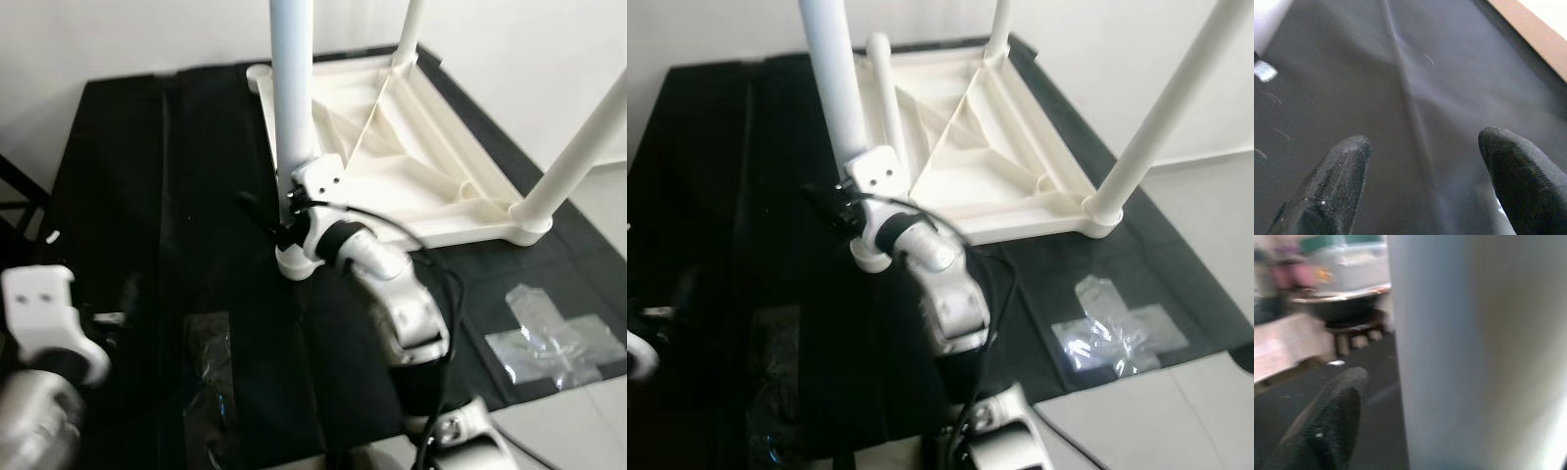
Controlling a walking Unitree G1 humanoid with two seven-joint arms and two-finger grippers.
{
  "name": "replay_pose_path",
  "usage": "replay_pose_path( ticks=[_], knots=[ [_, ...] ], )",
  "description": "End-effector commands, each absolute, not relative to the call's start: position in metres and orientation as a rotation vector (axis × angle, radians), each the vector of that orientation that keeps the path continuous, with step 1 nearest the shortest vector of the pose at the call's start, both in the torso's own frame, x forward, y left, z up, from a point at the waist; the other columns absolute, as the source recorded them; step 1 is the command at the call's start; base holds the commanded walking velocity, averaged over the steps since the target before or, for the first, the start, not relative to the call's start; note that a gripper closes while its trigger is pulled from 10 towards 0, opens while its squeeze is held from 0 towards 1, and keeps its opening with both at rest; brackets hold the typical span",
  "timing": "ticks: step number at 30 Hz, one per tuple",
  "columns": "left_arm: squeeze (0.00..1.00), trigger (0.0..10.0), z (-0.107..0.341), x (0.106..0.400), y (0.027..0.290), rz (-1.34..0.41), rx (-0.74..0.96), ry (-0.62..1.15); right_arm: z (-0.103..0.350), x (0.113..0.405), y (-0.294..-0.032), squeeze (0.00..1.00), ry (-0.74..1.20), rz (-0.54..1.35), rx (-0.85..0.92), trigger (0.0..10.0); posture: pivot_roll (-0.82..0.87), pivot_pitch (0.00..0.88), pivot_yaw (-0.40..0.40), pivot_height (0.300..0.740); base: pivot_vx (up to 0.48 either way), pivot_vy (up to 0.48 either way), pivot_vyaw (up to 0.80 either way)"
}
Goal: Building children table
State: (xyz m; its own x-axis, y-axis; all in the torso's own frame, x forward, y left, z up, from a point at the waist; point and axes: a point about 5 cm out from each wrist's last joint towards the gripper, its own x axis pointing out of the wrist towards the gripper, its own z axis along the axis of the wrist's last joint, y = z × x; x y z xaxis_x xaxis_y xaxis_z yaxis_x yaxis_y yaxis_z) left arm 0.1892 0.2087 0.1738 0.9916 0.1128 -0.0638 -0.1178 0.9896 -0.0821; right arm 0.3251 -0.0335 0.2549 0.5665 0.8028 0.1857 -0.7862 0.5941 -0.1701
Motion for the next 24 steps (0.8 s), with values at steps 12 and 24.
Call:
replay_pose_path(
  ticks=[12,24],
  knots=[
    [0.0,10.0,0.173,0.182,0.162,0.013,0.016,-0.055,0.296,0.34,-0.053,0.0,-0.25,1.676,-0.331,10.0,0.07,0.286,-0.065,0.74,0.0,0.0,0.0],
    [0.0,10.0,0.167,0.182,0.164,0.076,-0.096,-0.091,0.29,0.351,-0.043,0.0,-0.208,1.767,-0.271,0.0,0.07,0.298,-0.087,0.74,0.0,0.0,0.0]
  ],
)
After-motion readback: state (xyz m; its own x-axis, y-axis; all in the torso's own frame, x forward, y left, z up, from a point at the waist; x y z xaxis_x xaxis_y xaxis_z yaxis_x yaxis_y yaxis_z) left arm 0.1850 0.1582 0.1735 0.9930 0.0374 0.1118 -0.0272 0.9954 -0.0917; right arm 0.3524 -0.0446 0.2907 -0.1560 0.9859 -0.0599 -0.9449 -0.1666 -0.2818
